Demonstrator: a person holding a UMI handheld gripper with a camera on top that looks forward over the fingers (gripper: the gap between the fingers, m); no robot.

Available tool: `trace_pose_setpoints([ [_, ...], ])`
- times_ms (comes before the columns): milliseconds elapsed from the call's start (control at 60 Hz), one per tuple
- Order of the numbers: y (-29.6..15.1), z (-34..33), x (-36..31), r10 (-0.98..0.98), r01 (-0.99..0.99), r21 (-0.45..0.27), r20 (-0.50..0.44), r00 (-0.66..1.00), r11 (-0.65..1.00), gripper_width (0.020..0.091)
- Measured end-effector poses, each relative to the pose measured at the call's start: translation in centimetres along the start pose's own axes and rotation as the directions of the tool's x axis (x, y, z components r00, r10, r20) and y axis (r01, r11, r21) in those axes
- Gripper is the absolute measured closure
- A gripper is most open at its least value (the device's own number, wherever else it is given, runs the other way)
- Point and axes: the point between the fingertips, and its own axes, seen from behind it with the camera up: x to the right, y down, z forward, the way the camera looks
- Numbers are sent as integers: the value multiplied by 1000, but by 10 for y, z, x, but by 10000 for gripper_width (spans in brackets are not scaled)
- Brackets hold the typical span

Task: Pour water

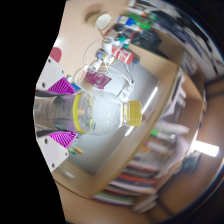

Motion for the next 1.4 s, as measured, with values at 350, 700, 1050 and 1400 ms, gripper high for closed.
trace_pose_setpoints([
  [350, -109, 70, -133, -968, 969, 82, -74, 239, 233, 646],
  [700, -127, 66, -211, -909, 918, 99, -216, -357, -384, 650],
  [1050, -145, 53, -179, -983, 989, 139, -168, 67, 44, 649],
  [1400, -61, 26, -148, 433, -435, -64, 302, 849, 898, 647],
])
